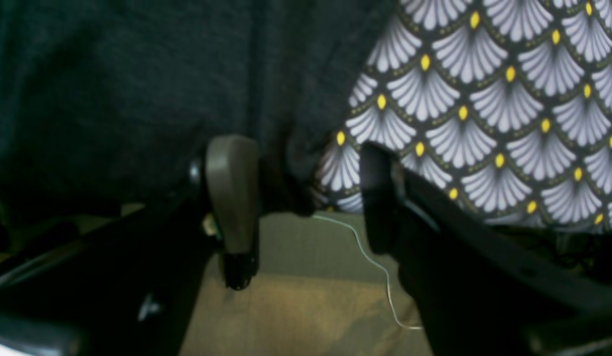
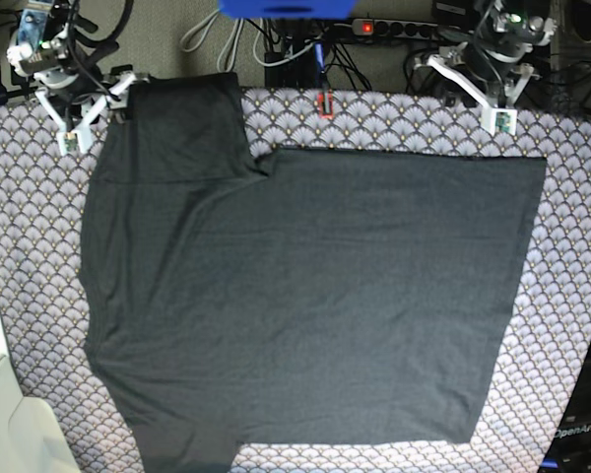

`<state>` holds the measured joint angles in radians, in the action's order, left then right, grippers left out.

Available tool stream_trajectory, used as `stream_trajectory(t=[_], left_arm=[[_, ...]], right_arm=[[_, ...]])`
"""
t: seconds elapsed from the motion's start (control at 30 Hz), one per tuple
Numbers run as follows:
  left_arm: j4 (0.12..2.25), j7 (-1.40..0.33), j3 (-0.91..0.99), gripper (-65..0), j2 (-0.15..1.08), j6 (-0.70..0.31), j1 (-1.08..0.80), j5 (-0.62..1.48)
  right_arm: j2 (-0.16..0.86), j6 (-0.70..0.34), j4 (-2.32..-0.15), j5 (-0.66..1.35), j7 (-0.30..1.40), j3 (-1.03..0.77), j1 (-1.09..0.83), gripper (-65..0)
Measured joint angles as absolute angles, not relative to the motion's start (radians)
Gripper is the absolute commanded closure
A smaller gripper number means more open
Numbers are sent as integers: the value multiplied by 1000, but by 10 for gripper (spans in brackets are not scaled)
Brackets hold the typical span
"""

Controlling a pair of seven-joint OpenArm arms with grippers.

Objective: Fold the T-shirt properly
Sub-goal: 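Move the right gripper down to the shirt's shoulder corner and grasp it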

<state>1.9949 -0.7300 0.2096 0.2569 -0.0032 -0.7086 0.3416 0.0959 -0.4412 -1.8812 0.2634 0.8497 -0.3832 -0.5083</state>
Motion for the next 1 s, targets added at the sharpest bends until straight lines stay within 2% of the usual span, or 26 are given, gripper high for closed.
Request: stream_trajectory(t=[0.57, 1.0], left_arm=[[1995, -730, 210, -178, 257, -3, -709, 342], [1995, -730, 210, -178, 257, -3, -709, 342]], right_arm=[[94, -441, -1803, 270, 827, -383, -488, -336], [90, -437, -1813, 267, 793, -285, -507, -335]])
